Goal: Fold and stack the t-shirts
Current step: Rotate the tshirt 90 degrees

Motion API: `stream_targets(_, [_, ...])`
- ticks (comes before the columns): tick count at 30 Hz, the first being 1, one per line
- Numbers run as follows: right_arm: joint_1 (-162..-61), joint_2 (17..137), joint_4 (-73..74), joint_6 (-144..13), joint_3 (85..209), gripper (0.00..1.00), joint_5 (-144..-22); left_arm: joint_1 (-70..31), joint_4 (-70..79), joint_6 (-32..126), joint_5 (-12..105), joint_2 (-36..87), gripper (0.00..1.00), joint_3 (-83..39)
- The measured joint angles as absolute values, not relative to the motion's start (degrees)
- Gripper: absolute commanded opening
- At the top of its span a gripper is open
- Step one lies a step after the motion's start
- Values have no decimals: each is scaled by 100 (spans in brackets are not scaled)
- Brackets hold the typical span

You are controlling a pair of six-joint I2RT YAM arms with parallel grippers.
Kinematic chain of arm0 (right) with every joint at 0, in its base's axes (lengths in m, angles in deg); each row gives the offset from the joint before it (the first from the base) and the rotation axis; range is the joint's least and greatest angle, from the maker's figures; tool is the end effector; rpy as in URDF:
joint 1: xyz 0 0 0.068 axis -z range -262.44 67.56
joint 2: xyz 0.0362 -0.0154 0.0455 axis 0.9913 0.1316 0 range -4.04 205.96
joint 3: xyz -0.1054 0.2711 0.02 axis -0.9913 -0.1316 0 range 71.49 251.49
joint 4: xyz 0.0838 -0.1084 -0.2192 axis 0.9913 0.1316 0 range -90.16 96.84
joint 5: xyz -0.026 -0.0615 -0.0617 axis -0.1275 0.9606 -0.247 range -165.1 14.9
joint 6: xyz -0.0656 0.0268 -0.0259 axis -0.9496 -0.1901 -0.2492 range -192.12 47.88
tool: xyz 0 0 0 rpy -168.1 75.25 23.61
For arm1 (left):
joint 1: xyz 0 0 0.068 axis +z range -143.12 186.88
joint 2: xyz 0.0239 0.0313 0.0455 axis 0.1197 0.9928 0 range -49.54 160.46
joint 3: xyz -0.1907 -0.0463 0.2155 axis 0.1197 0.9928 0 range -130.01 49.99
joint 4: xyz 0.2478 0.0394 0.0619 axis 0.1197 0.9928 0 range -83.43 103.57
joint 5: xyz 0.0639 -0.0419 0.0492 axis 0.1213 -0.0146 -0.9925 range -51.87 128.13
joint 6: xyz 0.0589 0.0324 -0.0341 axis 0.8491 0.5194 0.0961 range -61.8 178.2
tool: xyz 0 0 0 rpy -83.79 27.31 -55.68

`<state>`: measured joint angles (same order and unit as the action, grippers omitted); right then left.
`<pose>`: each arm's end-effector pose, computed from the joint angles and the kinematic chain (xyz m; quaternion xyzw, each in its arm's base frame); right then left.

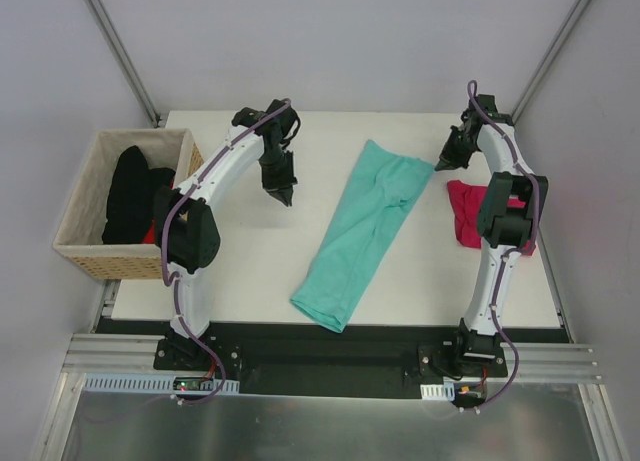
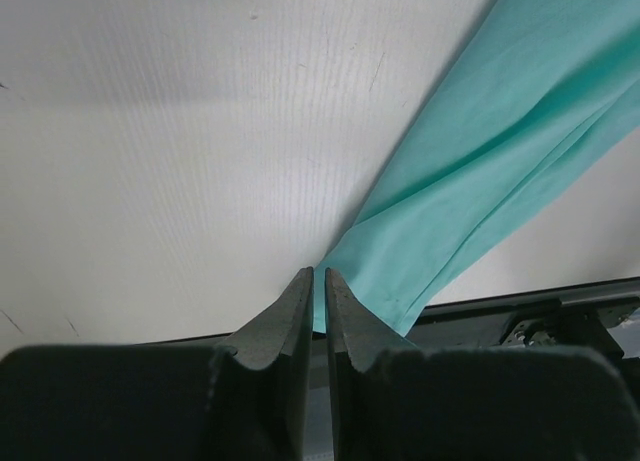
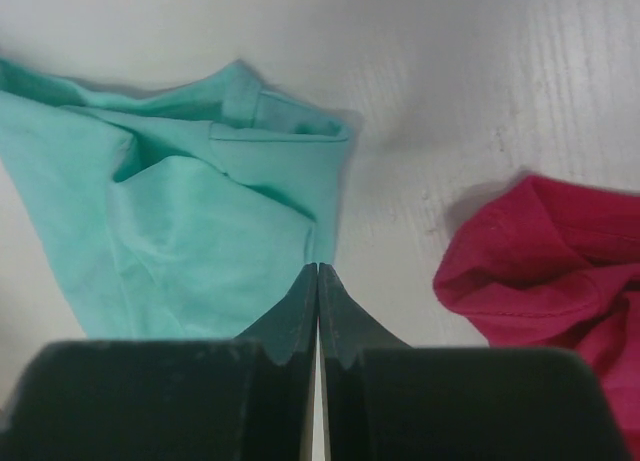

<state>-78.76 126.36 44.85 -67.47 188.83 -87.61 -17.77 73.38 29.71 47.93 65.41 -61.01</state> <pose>0.5246 -0.0199 0.2174 0.0395 0.9554 0.1070 0.2725 0.3861 -0.1891 0.2845 -0.0187 0.9823 -0.1498 0.1112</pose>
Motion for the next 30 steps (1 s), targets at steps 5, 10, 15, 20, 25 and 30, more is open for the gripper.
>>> stream_targets(5, [-7788, 12636, 4479, -6664, 18507, 1, -8508, -1763, 7360, 2971, 4795, 6541, 8, -6108])
stream_targets(10, [-7753, 12643, 4533, -6649, 18398, 1, -8254, -1763, 7404, 2969, 4795, 6541, 8, -6108])
stream_targets(15, [-7753, 12698, 4553, -6651, 18400, 1, -8075, -1763, 7467, 2939, 4788, 6537, 8, -6105])
stream_targets(20, [-7753, 12905, 4610, -6651, 18420, 1, -8027, -1763, 7495, 2877, 4703, 6417, 8, -5981])
stream_targets(25, [-7753, 12986, 4667, -6634, 18481, 1, -8042, -1744, 7581, 2818, 4646, 6233, 8, -5872])
stream_targets(30, [-7773, 13023, 4667, -6629, 18656, 1, -8079, -1744, 7642, 2764, 4596, 6152, 8, -5848])
